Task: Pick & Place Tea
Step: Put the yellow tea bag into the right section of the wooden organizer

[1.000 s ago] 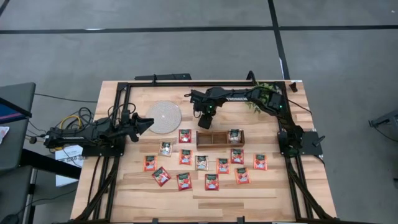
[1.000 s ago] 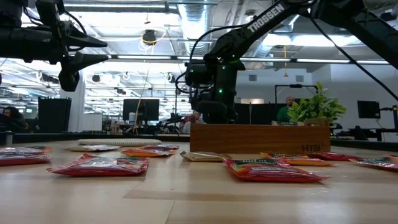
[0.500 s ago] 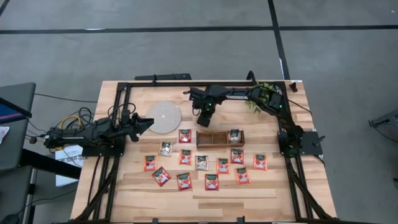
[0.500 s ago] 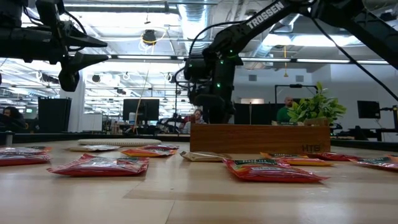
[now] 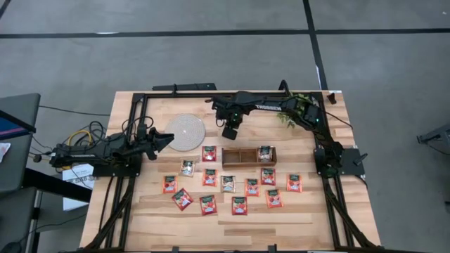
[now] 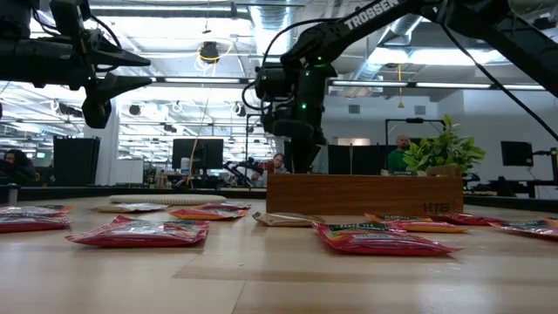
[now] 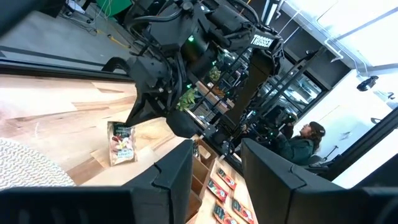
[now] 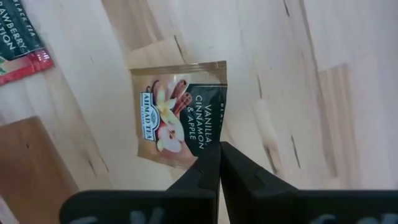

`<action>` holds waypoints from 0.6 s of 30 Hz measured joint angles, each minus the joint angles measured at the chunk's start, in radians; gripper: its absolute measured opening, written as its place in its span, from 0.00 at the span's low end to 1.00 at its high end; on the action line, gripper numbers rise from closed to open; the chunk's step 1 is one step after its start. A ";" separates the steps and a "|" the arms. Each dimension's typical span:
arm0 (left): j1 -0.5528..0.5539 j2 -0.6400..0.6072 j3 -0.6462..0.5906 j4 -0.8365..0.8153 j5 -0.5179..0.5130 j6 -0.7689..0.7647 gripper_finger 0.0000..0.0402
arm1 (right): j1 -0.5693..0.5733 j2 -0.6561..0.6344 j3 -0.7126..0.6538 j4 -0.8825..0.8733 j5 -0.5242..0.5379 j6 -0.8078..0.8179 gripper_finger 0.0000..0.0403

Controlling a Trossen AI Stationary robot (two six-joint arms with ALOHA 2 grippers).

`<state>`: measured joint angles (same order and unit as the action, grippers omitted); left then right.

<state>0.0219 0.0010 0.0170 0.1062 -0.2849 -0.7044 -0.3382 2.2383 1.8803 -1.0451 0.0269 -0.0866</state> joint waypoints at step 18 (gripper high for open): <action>0.000 0.000 0.000 0.000 0.000 0.000 0.32 | -0.005 -0.002 0.152 -0.260 -0.051 -0.066 0.00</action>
<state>0.0219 0.0010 0.0170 0.1062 -0.2848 -0.7044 -0.3433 2.2364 2.0325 -1.3047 -0.0242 -0.1529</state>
